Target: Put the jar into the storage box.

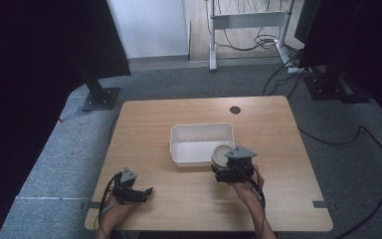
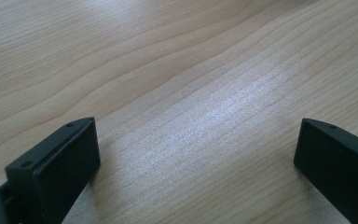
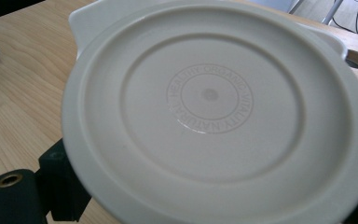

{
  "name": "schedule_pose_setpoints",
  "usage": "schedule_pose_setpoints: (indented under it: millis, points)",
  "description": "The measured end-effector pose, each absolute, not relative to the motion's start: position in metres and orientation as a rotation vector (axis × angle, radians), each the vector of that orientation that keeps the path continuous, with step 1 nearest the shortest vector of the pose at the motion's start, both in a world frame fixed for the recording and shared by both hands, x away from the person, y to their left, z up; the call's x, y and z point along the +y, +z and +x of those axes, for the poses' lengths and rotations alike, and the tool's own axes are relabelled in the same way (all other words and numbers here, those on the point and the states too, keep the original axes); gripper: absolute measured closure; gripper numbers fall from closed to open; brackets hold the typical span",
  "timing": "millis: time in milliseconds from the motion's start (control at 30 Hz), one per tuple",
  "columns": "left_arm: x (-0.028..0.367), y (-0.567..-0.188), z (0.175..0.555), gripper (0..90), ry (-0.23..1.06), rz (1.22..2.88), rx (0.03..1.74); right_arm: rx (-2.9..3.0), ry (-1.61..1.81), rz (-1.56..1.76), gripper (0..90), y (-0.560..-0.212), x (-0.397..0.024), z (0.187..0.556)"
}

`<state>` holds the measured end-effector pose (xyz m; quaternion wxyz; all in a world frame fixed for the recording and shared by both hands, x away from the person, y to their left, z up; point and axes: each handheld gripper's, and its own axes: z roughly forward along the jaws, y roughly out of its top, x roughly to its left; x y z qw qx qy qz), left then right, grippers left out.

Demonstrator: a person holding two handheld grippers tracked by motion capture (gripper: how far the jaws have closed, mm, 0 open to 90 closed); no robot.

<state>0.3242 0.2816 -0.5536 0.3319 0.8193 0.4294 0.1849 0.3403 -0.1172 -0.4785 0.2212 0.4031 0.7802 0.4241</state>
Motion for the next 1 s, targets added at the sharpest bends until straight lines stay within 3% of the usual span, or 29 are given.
schedule_pose_setpoints:
  millis: [1000]
  points:
    - [0.282, -0.554, 0.324, 0.0, 0.484, 2.141, 1.121, 2.178, 1.171, 1.069, 9.4, -0.474, -0.072, 0.379]
